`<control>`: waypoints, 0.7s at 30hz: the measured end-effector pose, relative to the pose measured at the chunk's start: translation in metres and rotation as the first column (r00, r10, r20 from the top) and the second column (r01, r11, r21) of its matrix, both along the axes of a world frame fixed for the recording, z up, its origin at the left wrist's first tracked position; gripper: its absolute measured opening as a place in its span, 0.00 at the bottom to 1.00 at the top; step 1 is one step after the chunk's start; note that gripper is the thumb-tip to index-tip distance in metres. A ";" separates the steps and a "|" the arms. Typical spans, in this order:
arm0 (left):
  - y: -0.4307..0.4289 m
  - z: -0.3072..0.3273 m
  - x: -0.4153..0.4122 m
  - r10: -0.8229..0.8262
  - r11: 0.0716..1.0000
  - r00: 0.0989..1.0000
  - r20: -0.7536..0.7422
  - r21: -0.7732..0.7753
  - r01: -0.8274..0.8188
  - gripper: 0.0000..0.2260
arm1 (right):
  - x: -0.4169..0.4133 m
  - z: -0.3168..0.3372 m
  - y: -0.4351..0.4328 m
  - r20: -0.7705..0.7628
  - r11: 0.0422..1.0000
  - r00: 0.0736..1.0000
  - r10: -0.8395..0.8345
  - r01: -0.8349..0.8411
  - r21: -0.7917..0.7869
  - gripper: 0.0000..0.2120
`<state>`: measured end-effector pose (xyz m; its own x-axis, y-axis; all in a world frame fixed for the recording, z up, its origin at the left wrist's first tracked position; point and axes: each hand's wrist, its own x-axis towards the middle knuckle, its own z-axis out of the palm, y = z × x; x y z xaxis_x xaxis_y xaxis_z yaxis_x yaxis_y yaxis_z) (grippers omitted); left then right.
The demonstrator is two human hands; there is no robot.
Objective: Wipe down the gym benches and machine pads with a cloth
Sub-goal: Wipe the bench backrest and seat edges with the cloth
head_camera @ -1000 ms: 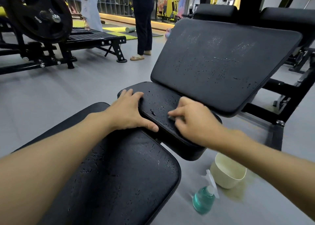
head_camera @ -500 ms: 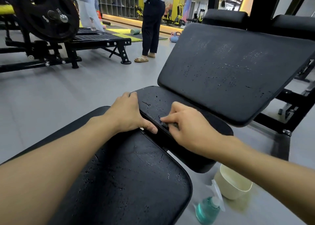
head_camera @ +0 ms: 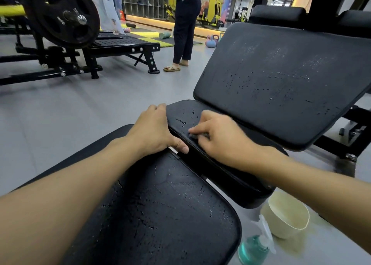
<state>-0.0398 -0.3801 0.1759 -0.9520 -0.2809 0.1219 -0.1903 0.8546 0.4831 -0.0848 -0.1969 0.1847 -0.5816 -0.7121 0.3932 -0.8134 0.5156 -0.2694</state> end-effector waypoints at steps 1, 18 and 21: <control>-0.001 -0.001 -0.001 0.003 1.000 1.000 -0.003 0.004 -0.003 0.52 | 0.004 -0.001 -0.003 0.014 0.998 0.998 0.060 -0.060 0.004 0.15; -0.004 -0.005 -0.001 -0.011 1.000 0.999 -0.049 0.013 0.012 0.42 | -0.038 0.000 -0.043 -0.013 0.997 0.997 0.070 -0.069 0.042 0.15; -0.004 -0.004 0.000 -0.019 1.000 0.998 -0.059 0.020 0.020 0.42 | -0.087 0.004 -0.032 -0.031 0.979 0.980 -0.196 0.198 0.054 0.13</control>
